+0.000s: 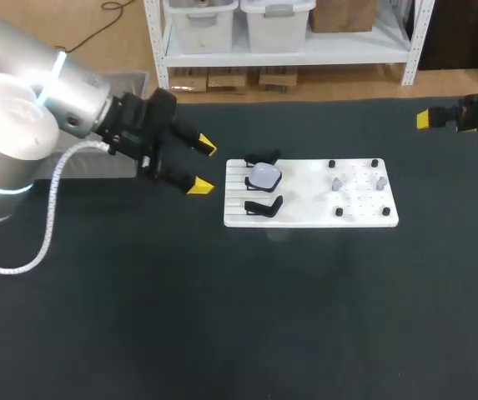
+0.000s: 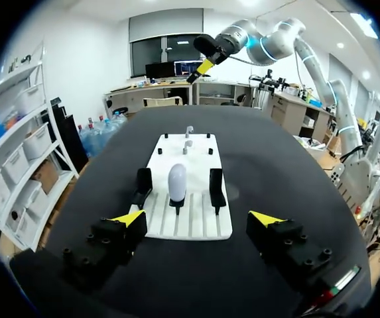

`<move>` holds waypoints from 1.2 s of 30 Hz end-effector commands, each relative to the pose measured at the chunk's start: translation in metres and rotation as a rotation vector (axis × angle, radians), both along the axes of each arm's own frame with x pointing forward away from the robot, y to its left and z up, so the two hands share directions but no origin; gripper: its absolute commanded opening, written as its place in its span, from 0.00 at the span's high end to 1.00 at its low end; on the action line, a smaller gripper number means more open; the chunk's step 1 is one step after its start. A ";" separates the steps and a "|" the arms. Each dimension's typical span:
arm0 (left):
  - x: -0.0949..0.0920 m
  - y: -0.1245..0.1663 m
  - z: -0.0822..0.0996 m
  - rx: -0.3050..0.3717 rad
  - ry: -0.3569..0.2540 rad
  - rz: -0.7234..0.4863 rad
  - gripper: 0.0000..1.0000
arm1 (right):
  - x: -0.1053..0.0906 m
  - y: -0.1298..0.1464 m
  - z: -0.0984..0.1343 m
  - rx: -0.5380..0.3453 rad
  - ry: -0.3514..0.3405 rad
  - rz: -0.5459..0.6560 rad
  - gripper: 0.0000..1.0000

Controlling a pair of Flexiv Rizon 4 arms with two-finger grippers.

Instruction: Pick up each earbud case from the left stands, insert the matching earbuds, close the lid, and place the case in the box.

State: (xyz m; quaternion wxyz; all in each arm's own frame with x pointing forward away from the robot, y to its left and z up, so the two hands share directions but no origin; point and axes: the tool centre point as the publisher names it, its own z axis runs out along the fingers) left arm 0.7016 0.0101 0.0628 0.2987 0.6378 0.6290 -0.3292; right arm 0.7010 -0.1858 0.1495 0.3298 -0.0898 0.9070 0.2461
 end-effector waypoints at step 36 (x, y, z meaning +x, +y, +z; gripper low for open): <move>0.021 -0.062 -0.040 -0.144 0.029 0.014 0.11 | 0.000 0.000 0.000 -0.001 0.000 0.000 0.00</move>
